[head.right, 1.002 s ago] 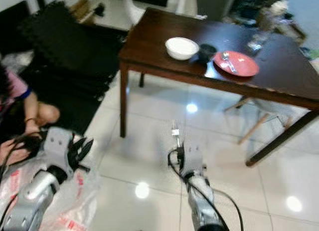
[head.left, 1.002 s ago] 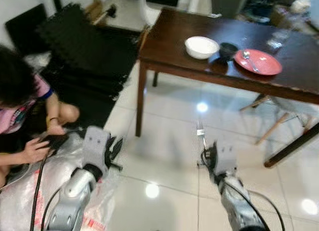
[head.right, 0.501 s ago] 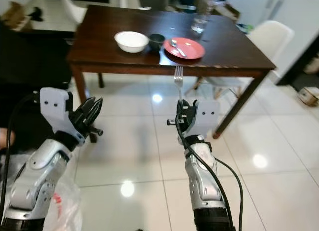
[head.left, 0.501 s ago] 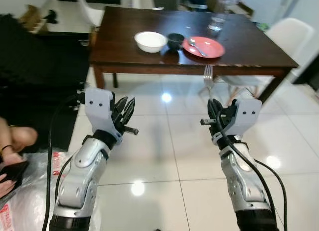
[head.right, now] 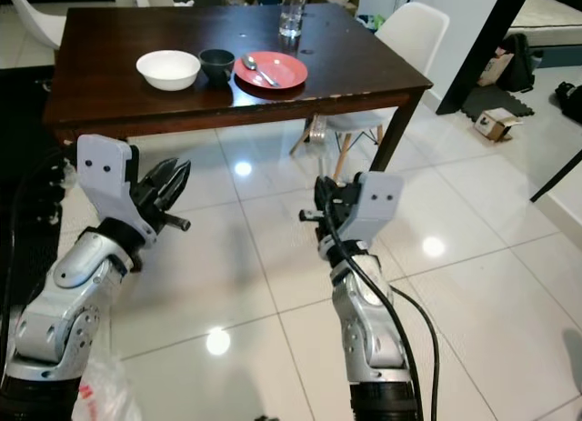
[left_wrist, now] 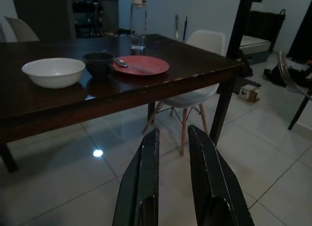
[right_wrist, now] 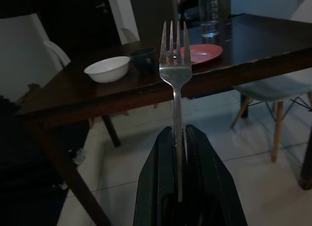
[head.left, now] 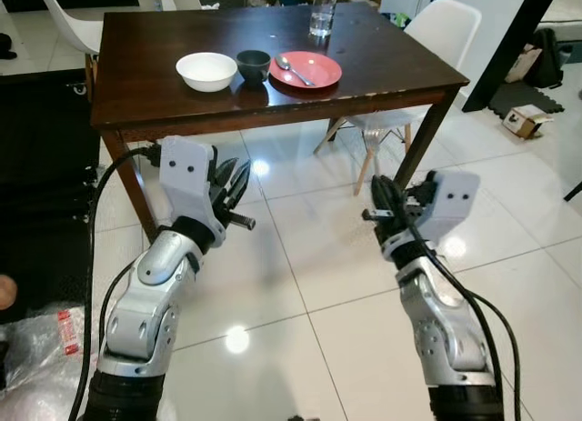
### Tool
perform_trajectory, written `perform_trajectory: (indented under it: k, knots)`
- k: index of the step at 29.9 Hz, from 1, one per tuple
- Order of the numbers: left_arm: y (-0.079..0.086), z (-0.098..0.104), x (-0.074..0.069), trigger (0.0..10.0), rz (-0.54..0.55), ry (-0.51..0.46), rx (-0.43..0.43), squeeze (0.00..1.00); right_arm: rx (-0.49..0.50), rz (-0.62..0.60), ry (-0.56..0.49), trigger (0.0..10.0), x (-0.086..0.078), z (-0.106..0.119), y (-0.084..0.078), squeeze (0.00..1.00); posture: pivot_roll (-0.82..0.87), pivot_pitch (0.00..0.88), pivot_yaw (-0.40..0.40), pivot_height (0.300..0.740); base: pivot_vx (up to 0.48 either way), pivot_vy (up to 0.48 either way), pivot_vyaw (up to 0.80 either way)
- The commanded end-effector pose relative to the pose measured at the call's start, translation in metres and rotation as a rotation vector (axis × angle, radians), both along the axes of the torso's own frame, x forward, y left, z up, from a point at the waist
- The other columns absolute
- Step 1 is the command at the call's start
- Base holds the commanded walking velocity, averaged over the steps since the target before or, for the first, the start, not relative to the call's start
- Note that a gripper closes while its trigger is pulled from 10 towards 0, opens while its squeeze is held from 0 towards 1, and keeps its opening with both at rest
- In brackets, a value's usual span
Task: Setting the table
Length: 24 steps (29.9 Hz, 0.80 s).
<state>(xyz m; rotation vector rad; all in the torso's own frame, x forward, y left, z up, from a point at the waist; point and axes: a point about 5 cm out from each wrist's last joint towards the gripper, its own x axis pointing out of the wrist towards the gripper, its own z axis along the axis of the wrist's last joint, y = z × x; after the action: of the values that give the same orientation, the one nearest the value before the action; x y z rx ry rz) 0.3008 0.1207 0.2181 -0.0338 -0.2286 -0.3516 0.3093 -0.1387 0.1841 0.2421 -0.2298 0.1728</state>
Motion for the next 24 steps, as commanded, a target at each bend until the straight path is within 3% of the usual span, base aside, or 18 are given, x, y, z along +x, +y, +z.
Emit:
perform_trajectory:
  k: [1, 24]
  knots:
    - [-0.007, 0.002, 0.002, 10.0, -0.018, -0.019, 0.010, 0.00, 0.019, -0.004, 0.004, 10.0, -0.003, 0.000, -0.002, 0.00, -0.01, 0.061, 0.030, 0.740, 0.398, 0.000, 0.00]
    - [-0.017, 0.004, 0.004, 10.0, -0.032, -0.048, 0.039, 0.00, 0.008, -0.034, 0.033, 10.0, -0.003, -0.003, -0.008, 0.00, -0.02, 0.053, 0.036, 0.740, 0.476, 0.000, 0.00]
